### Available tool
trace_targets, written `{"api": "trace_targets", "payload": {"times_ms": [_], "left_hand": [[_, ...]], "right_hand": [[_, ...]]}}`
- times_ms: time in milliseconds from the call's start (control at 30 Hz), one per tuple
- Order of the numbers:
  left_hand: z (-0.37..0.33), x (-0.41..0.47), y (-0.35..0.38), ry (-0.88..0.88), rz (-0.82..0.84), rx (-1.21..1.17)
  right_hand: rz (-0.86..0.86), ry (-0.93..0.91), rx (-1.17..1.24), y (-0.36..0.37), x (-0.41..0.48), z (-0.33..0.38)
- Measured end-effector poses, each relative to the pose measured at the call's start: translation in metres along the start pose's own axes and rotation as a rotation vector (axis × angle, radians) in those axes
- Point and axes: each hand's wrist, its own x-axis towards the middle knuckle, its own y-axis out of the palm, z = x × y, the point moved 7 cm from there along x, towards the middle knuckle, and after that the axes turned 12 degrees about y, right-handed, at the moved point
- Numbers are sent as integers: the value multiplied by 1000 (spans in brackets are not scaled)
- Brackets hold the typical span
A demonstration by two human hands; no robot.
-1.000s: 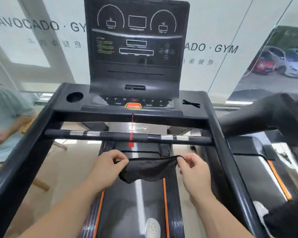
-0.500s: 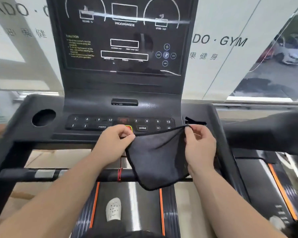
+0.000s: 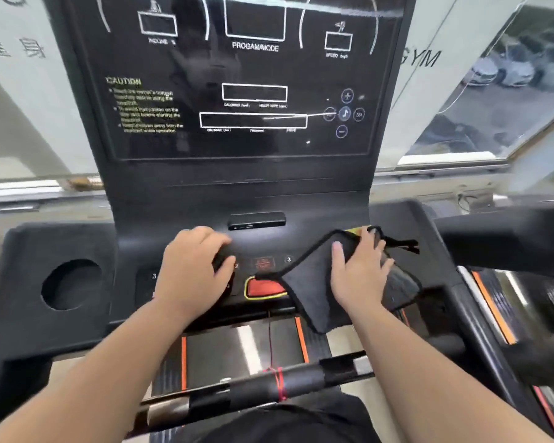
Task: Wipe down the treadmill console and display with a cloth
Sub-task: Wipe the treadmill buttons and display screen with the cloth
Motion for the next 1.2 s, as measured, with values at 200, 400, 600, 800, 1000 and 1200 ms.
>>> {"api": "trace_targets", "payload": {"times_ms": [200,400,600,800,1000,1200], "left_hand": [[47,-13,-15,-53,-46,136],[56,-17,-12,-18,-80,167],[38,-1,9,53,-2,208],[39,1,8,22,16,233],[40,2,9,4,24,242],[38,2,11,-24,16,266]], "right_hand": [[-23,-31,-325,22,14,29],[18,-235,-408,40,17,57],[206,-617,-530,50,-28,56],[217,-575,-537,31,-20,12],[99,-267,-452,30,36,36],[163,-564,-525,55,-8,70]]}}
